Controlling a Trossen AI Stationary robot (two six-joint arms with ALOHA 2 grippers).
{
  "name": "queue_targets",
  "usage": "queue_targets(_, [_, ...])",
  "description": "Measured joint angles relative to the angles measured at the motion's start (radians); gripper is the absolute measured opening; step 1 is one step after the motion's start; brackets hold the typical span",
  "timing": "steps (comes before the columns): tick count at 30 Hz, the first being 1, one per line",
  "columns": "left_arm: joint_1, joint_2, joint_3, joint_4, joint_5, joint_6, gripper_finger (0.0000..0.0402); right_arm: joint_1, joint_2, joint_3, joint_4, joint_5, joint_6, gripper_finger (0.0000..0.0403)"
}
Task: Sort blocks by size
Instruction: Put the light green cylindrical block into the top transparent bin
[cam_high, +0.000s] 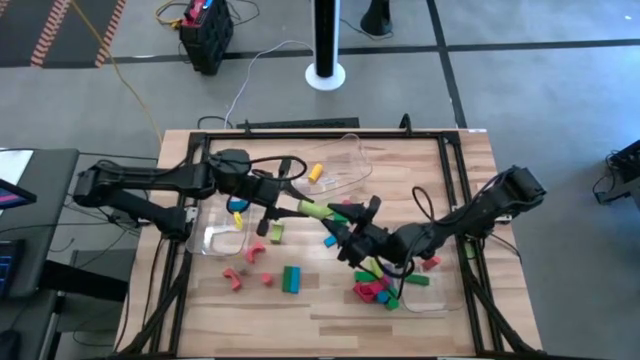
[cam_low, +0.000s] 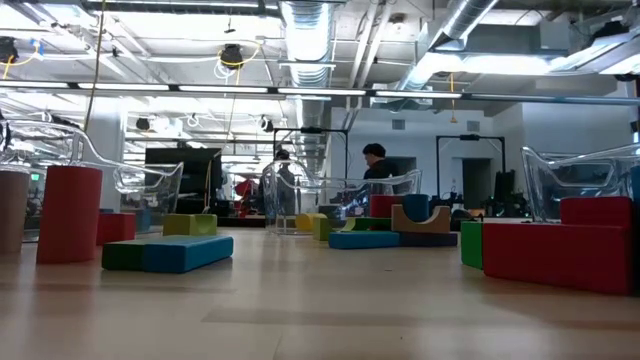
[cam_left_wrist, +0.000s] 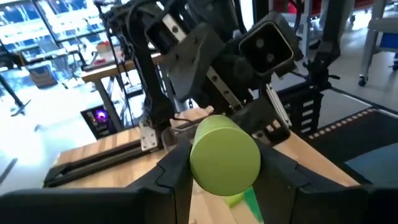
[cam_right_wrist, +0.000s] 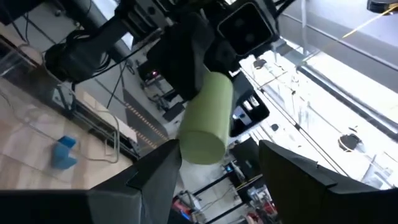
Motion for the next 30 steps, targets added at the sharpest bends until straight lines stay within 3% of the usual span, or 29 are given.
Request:
queue_targets(17, [0.001,0.042,0.001,0.099,0.005,-0.055,0.0126,-0.01,0.007,0.0,0.048,-0.002,-0.015,0.0253])
queue_targets(30, [0.002,0.065,0.001,0.14,0.003,-0.063,0.0126,-0.015,0.006,0.0,0.053,0.001,-0.007,0.0197])
